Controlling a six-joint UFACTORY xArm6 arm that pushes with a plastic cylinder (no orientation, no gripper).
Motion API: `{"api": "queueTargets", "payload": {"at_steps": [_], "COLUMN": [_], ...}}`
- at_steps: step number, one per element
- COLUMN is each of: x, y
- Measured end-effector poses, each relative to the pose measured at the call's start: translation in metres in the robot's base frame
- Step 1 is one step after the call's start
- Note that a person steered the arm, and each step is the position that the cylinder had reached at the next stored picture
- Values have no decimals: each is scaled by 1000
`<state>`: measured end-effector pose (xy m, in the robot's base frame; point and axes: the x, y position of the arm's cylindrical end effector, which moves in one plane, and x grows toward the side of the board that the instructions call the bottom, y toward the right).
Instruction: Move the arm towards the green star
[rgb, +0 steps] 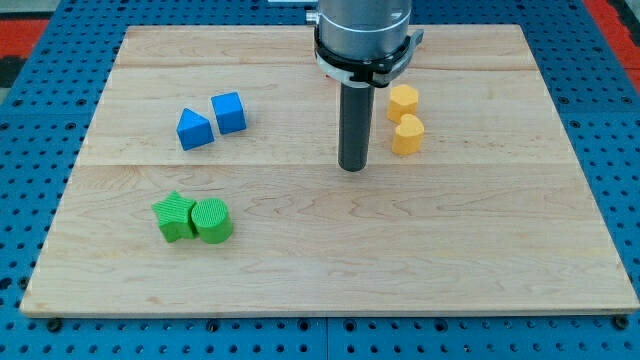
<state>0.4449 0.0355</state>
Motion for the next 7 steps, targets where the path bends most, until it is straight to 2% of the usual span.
{"api": "queueTargets", "payload": {"at_steps": [5,6,7], "x": [5,7,8], "y": [-36,-76,-139]}}
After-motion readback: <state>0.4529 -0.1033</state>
